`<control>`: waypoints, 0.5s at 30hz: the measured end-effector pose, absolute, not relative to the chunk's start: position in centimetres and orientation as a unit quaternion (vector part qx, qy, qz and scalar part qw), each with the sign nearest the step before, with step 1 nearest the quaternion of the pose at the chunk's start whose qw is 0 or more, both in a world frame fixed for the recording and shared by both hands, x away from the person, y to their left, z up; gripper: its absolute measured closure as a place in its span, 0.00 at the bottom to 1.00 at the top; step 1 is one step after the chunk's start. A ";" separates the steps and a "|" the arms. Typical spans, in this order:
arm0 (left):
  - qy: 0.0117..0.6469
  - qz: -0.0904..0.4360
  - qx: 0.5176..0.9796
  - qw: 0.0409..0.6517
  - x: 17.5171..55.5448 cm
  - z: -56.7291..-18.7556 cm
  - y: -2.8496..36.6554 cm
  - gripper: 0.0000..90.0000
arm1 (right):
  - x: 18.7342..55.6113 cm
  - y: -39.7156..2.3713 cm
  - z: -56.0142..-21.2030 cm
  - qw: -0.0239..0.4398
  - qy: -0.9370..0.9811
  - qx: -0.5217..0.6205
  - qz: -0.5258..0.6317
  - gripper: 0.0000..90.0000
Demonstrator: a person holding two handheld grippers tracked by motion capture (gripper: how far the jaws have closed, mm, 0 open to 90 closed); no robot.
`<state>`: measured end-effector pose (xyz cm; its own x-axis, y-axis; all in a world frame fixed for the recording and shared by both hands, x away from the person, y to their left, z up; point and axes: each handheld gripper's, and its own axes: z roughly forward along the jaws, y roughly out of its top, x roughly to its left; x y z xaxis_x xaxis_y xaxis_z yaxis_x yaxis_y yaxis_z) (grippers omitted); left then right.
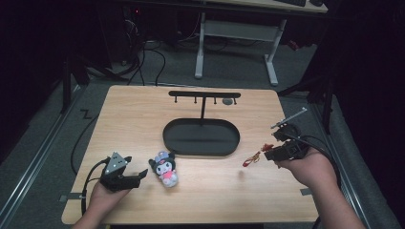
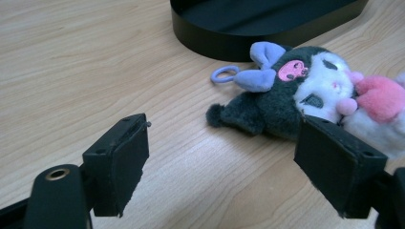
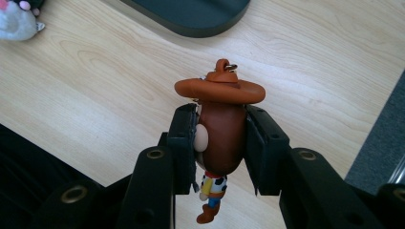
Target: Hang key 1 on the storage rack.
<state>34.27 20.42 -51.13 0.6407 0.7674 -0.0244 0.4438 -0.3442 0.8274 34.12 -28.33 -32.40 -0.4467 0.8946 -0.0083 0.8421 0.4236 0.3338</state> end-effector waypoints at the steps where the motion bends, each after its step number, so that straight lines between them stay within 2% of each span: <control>1: 0.381 0.190 0.797 0.429 34.2 -51.1 20.5 0.22 | 34.2 -28.2 -32.5 0.092 0.840 0.516 0.143 0.74; 15: 0.388 0.196 0.792 0.429 34.3 -51.2 20.6 0.18 | 35.1 -27.8 -32.9 0.089 0.841 0.513 0.144 0.74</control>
